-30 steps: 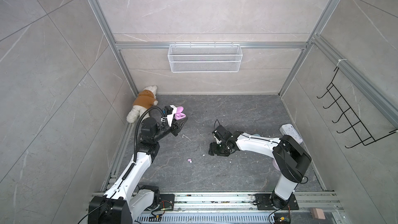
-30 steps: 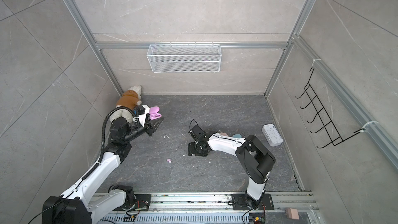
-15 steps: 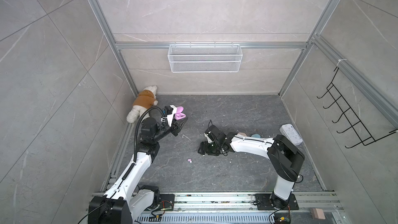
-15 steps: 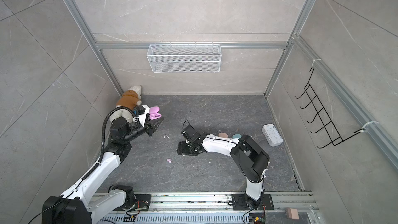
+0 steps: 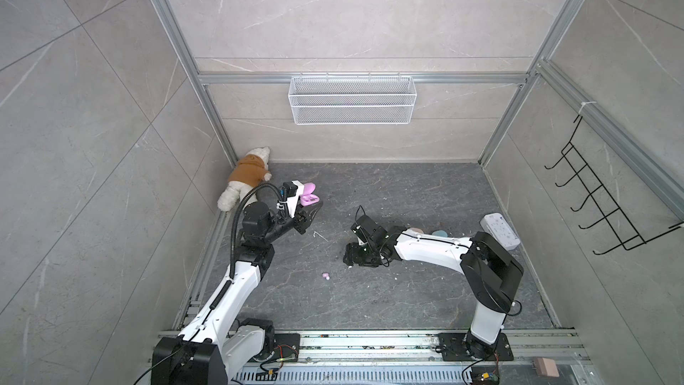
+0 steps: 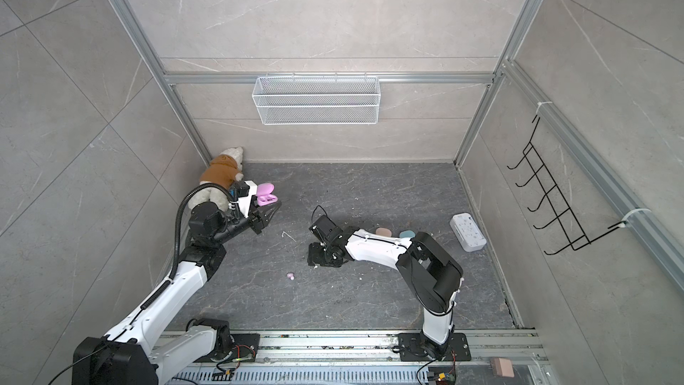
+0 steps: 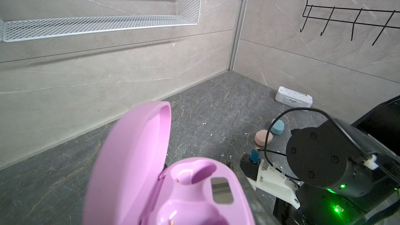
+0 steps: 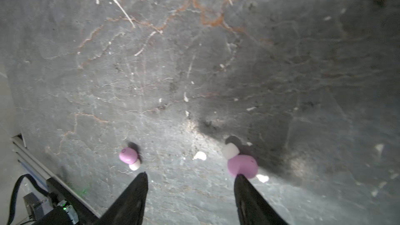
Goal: Insert wireless bluetooth earbuds into charging case
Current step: Rotate the wireless bluetooth earbud at the center of the table.
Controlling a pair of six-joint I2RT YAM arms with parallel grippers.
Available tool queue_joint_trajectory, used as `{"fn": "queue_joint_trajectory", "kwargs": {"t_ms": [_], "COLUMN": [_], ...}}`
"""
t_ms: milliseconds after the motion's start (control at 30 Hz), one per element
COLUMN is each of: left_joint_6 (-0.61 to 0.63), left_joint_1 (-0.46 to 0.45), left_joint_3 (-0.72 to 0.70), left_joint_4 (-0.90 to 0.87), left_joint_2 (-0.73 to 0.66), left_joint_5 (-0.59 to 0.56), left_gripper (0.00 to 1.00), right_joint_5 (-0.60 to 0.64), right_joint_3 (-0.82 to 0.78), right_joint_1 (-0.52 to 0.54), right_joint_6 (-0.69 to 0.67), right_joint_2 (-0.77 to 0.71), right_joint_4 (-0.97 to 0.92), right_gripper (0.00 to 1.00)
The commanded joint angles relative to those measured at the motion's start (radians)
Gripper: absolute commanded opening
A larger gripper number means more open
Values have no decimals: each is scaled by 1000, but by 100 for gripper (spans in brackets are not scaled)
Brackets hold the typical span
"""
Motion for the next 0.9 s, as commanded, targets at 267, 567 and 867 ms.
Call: {"fn": "queue_joint_trajectory", "kwargs": {"t_ms": [267, 567, 867], "left_joint_6": [-12, -4, -11], "left_joint_1": [-6, -5, -5], "left_joint_3": [7, 7, 8], "left_joint_4": [43, 37, 43], "left_joint_2": [-1, 2, 9], "left_joint_5": [7, -1, 1], "left_gripper": [18, 18, 18], "right_joint_5": [2, -26, -22], "right_joint_3": [-5, 73, 63], "right_joint_1": [-15, 17, 17], "right_joint_6": [-4, -46, -57], "right_joint_2": [41, 32, 21], "right_joint_4": [-2, 98, 76], "right_gripper": [67, 67, 67]}}
